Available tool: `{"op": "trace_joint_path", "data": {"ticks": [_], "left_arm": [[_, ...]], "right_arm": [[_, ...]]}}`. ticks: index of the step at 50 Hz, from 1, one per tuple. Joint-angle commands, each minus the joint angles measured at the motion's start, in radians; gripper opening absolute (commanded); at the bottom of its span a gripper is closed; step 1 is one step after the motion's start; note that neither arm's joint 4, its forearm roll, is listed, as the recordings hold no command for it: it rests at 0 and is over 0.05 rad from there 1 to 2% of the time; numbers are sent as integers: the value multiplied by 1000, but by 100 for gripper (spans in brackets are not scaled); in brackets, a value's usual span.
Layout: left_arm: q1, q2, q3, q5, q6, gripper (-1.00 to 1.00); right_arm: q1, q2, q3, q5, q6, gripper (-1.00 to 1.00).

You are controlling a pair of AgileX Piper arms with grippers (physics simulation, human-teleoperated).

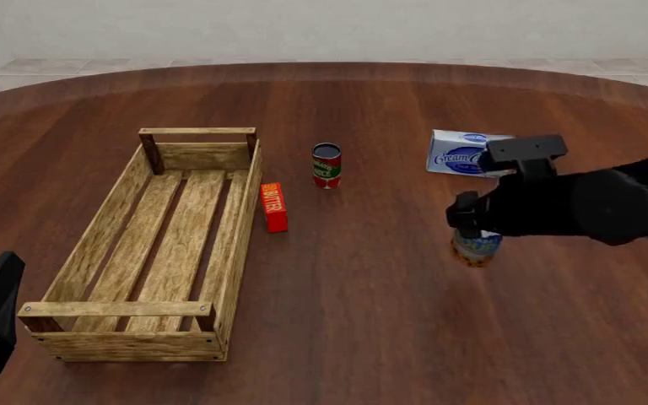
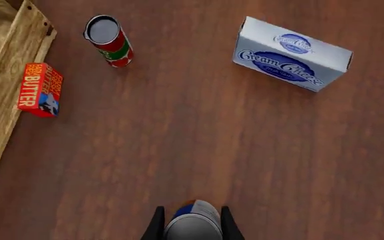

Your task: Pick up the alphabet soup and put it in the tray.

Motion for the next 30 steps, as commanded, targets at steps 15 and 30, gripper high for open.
{"op": "trace_joint_path", "data": {"ticks": [15,30], "left_arm": [[0,0,0,0,0,100],[0,0,0,0,0,100]], "right_arm": [[221,49,-397,216,-50,-100],[308,168,-581,263,-52,-100]]}}
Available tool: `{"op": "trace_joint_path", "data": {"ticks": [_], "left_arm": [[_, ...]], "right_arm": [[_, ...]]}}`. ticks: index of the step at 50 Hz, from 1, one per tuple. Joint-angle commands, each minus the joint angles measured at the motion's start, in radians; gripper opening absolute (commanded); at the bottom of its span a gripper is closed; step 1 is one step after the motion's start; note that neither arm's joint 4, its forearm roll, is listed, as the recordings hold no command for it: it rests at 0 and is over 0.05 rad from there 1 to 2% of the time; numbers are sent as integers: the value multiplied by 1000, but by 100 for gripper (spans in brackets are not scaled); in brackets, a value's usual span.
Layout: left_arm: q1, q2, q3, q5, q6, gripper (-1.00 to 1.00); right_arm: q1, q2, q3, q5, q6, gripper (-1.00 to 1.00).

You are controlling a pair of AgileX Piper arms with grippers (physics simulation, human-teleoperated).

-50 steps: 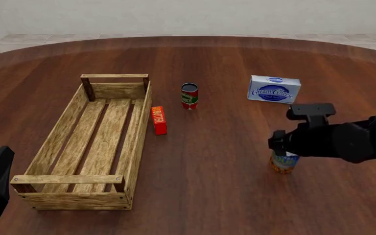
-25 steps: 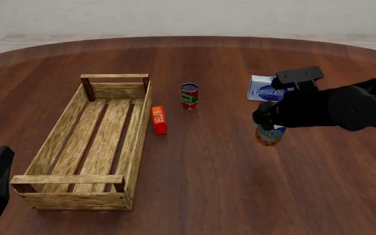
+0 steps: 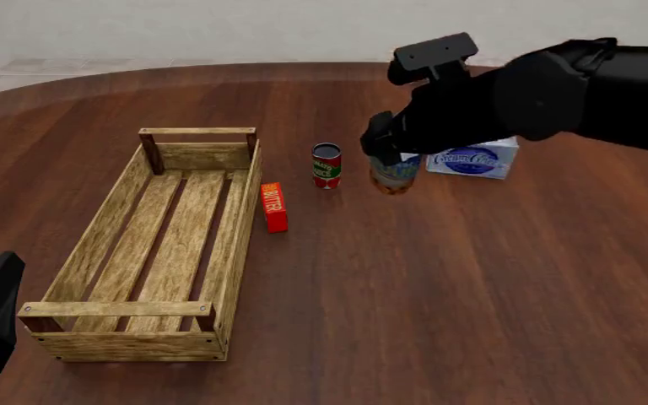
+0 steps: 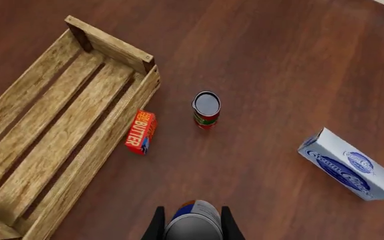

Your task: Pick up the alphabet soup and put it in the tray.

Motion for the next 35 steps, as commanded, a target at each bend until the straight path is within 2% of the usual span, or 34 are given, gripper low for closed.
{"op": "trace_joint_path", "data": {"ticks": [1,5,35], "left_arm": [[0,0,0,0,0,100],[0,0,0,0,0,100],[0,0,0,0,0,100]], "right_arm": [[69,80,-150,43,14,-100],[90,128,-208,61,-6,-100],[221,340,-491,136,-4,-100]]}}
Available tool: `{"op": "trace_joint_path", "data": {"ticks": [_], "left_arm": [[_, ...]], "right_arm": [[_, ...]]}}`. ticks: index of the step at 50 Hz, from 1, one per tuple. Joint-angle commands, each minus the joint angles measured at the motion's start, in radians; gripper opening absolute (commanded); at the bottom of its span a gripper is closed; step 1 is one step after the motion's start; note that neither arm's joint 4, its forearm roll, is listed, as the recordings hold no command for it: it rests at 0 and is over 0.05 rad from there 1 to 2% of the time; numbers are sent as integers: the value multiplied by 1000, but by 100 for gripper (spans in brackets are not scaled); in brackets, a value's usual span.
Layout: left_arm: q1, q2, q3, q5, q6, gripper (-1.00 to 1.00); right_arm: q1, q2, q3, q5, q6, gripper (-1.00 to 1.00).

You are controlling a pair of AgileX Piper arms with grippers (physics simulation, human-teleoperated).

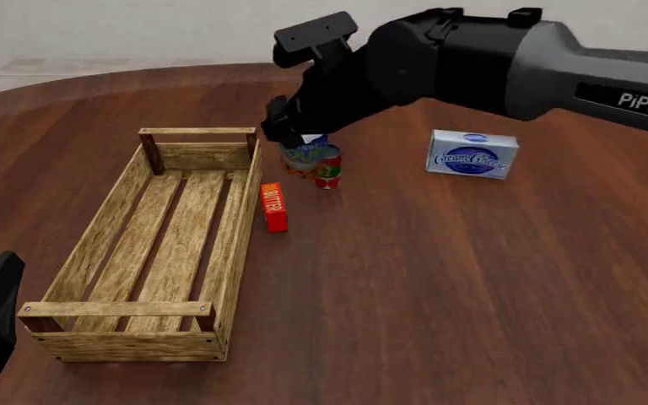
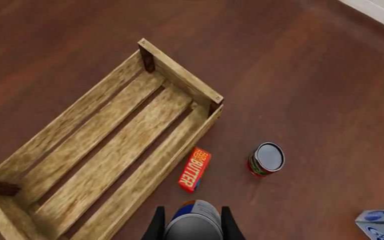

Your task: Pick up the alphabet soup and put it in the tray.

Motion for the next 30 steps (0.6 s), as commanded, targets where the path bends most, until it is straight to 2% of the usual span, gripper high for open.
{"op": "trace_joint_path", "data": {"ticks": [1,16,30], "left_arm": [[0,0,0,0,0,100],[0,0,0,0,0,100],[0,0,0,0,0,100]], "right_arm": [[43,67,-105,27,16,-100],[99,147,-229,70,18,-100],[145,213,-298,84,32,-100]]}}
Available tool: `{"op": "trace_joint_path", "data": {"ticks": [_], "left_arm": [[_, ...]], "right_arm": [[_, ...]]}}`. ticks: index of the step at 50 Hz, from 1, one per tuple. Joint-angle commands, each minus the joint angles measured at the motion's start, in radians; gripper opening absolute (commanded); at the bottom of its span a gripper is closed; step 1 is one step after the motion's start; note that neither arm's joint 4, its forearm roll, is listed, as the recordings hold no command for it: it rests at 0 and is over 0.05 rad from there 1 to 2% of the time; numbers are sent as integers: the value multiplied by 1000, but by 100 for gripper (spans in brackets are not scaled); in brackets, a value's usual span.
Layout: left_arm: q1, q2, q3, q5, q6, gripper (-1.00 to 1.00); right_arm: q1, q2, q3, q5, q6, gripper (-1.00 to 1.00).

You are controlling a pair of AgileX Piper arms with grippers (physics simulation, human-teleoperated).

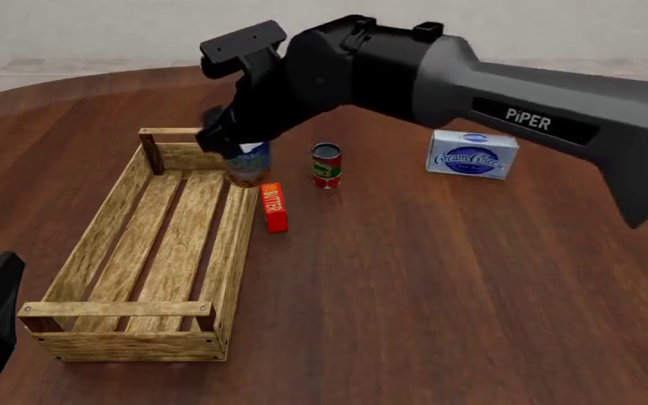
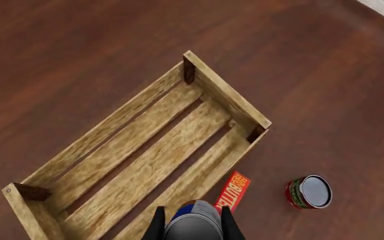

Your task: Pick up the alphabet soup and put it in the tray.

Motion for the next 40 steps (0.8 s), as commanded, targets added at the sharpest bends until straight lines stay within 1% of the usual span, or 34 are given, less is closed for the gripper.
{"op": "trace_joint_path", "data": {"ticks": [1,21,40], "left_arm": [[0,0,0,0,0,100],[0,0,0,0,0,100],[0,0,0,0,0,100]], "right_arm": [[35,45,-70,15,26,-100],[95,143,-165,34,43,-100],[110,246,-245,50,57,-100]]}}
